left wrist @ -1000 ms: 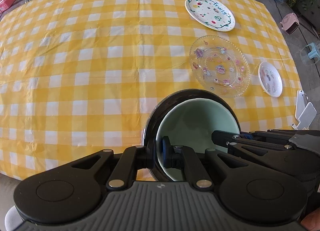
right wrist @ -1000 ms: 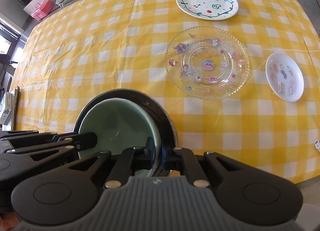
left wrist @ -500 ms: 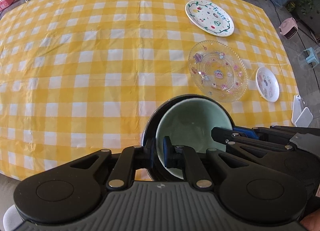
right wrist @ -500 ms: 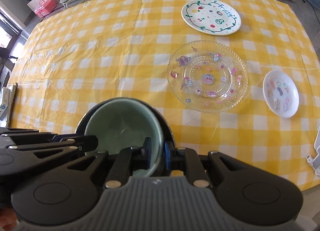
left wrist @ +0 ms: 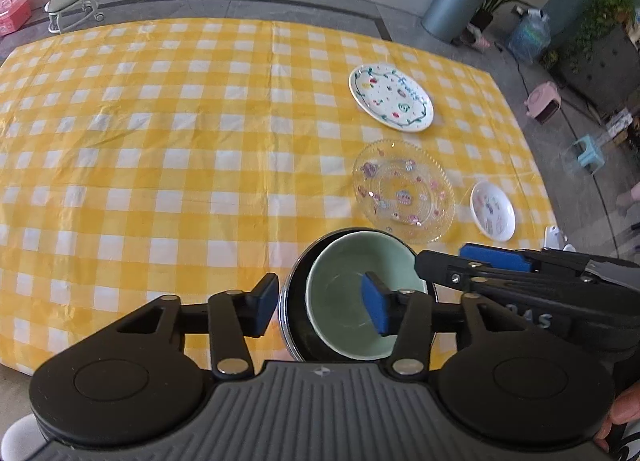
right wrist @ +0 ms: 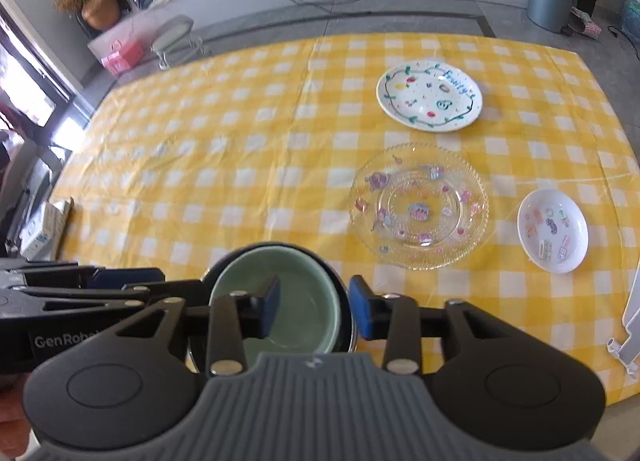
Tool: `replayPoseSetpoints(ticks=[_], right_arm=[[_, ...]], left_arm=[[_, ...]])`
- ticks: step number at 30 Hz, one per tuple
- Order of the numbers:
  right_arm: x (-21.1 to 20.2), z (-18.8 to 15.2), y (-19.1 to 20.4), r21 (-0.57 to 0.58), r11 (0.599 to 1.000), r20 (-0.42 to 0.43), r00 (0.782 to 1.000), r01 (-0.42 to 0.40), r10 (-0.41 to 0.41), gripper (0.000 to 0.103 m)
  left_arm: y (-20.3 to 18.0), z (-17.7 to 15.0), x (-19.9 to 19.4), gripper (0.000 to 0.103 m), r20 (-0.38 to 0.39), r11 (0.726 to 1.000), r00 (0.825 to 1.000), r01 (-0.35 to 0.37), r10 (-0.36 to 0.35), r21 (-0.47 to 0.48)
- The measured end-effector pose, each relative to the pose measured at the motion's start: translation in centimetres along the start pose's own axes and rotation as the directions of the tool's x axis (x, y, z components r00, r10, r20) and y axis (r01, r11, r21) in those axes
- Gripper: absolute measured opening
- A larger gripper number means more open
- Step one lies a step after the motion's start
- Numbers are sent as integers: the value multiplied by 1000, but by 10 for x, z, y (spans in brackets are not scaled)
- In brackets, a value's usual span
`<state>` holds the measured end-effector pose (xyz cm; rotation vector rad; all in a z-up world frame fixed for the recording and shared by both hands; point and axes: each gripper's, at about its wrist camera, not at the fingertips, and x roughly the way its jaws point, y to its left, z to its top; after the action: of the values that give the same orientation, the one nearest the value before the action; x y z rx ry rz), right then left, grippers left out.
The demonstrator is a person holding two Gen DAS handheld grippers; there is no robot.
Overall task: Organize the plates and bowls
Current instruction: 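Lower the green bowl into the stack and tilt the stack with both grippers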
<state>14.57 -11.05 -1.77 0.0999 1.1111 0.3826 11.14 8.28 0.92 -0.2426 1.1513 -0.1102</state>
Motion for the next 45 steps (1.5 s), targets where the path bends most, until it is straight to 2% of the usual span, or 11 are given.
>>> replayPoseSetpoints(ticks=[5, 9, 12, 15, 19, 23, 28, 31, 34, 37, 45], right_arm=[[-4, -15, -22, 129, 991, 25, 999, -28, 25, 57], [9, -35, -45, 280, 957, 16, 997, -77, 76, 59], [20, -52, -55, 381, 918, 17, 994, -110, 112, 59], [25, -63, -58, 439, 887, 40, 989, -147, 144, 59], [30, -73, -57, 469, 870, 71, 988, -154, 137, 61], [41, -78, -63, 499, 853, 66, 988, -152, 137, 61], [58, -87, -70, 557, 805, 66, 977, -204, 202, 60], [66, -90, -71, 580, 780, 63, 968, -232, 241, 58], [71, -90, -70, 590, 774, 55, 968, -230, 246, 56], [73, -89, -69, 597, 771, 50, 970, -220, 238, 55], [84, -75, -59, 595, 773, 29, 967, -220, 253, 51]], left_arm=[[11, -11, 2, 67, 50, 999, 998, -23, 25, -44], [29, -23, 5, 71, 98, 988, 994, -33, 48, -150], [47, -32, 10, 72, 112, 964, 994, 31, -1, -263], [60, -41, 18, 76, 131, 925, 989, 109, -65, -365], [70, -51, 32, 78, 146, 890, 988, 118, -59, -440], [71, -56, 46, 79, 142, 873, 985, 149, -92, -464], [69, -61, 56, 79, 154, 849, 975, 215, -160, -483], [69, -62, 63, 72, 134, 840, 974, 224, -181, -494], [72, -65, 68, 66, 123, 811, 968, 252, -221, -529], [74, -64, 69, 61, 120, 810, 970, 245, -214, -532], [89, -48, 67, 61, 126, 813, 979, 202, -159, -546]])
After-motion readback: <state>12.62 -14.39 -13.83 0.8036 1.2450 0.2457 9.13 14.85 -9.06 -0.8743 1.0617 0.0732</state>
